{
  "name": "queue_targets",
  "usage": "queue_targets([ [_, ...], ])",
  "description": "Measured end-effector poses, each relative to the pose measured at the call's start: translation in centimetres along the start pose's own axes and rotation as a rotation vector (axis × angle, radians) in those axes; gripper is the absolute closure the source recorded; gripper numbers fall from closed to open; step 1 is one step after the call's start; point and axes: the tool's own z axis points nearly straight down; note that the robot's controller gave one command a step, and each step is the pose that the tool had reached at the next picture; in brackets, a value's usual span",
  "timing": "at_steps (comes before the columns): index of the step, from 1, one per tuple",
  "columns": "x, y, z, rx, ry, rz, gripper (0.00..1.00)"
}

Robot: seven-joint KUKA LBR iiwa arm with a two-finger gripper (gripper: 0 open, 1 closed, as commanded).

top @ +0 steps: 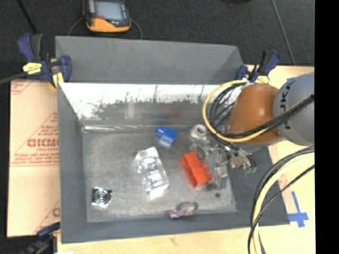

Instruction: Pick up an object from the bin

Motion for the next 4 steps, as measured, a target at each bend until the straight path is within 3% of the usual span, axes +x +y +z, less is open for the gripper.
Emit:
queue_targets([
  [1,-1.0,6.1,0.1,-0.006,0.005,-0.172,0.00],
  [2,-0.3,10.6,0.0,-0.005,0.004,-0.283,0.00],
  [3,1.6,13.8,0.0,-0.006,0.000,-0.362,0.00],
  [4,1.5,13.6,-0.2,-0.004,-0.002,-0.361,1.00],
])
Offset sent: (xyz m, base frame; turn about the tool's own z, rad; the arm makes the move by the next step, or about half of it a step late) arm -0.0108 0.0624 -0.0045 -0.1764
